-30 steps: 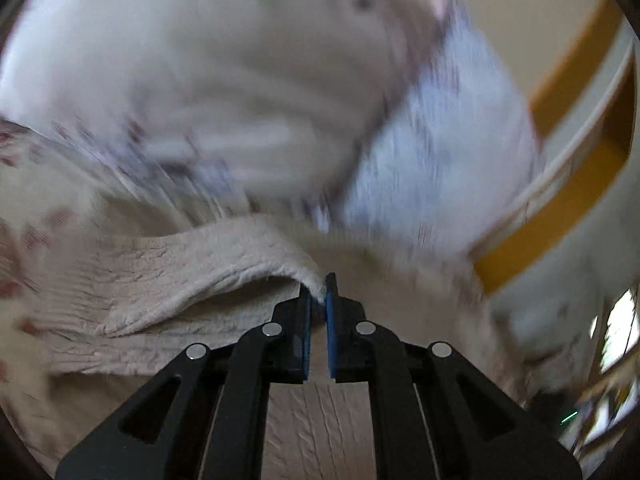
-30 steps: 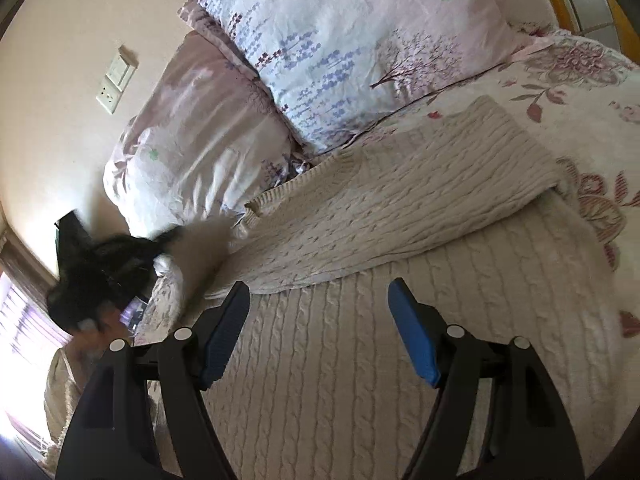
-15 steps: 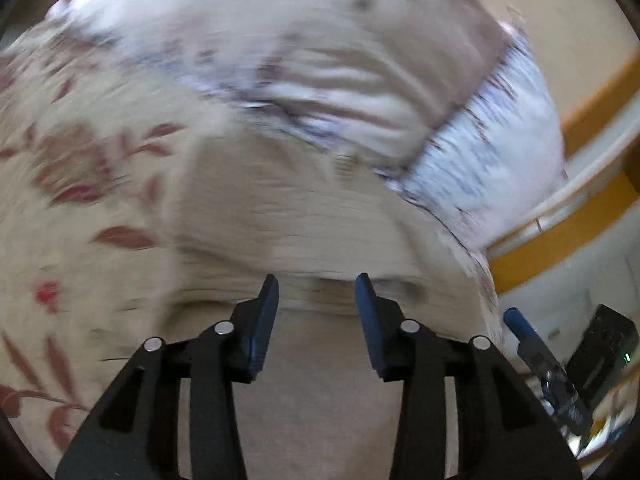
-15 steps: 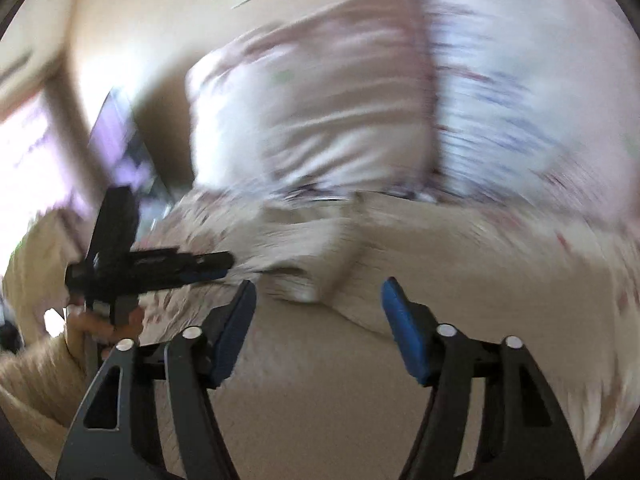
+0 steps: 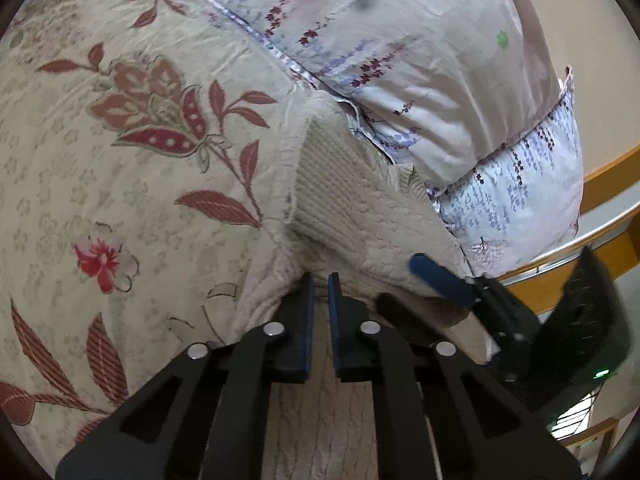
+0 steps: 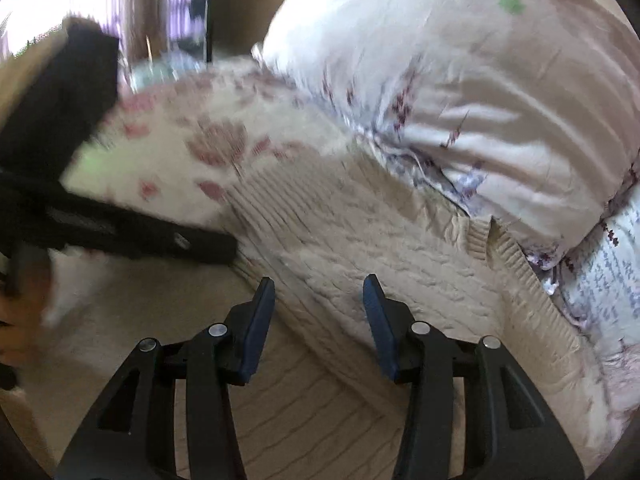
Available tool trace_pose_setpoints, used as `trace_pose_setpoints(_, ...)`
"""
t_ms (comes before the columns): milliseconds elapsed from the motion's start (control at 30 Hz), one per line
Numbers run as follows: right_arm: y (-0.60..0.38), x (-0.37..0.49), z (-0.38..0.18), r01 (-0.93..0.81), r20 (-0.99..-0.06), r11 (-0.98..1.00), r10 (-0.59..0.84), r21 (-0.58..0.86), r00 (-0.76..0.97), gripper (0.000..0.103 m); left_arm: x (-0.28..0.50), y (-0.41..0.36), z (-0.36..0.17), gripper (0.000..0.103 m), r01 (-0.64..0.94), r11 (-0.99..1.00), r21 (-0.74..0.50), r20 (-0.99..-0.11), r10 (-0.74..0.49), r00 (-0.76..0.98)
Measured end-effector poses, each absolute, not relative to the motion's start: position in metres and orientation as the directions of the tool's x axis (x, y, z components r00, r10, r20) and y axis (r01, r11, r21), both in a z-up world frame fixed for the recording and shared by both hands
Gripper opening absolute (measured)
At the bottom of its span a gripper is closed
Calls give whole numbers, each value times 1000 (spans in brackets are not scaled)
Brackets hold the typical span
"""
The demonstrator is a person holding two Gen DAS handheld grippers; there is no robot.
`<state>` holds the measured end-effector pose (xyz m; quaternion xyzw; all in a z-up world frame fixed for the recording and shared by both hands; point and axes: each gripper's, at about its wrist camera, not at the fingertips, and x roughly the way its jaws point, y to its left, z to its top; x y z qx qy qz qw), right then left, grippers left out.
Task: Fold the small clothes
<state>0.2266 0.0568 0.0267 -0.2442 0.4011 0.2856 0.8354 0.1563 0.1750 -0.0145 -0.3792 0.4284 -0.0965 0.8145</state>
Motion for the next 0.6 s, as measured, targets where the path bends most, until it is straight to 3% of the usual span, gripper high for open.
trace_pose_setpoints(33, 57, 226, 23, -669, -805, 717, 274, -194, 527, 46, 157, 175, -15, 6, -170, 692, -701, -625, -482, 614)
trace_pose_setpoints(100, 53, 227, 24, -651, -793, 739, 288, -173, 538, 16, 158, 175, -16, 5, -173, 692, -701, -627, -481, 613)
trace_pose_setpoints(133, 48, 229, 26, -630, -790, 762, 294, -146, 538, 11, 158, 175, -16, 5, -174, 693, -699, -628, -480, 613)
trace_pose_setpoints(333, -6, 234, 58, -473, -708, 878, 381, 76, 594, 10, 158, 176, -17, 5, -172, 693, -700, -626, -480, 614)
trace_pose_setpoints(500, -128, 201, 96, -139, -535, 914, 341, 382, 773, 9, 157, 174, -17, 5, -169, 692, -702, -624, -483, 614)
trace_pose_setpoints(600, -193, 170, 82, 41, -531, 863, 272, 504, 803, 10, 157, 175, -18, 5, -165, 689, -705, -620, -488, 614)
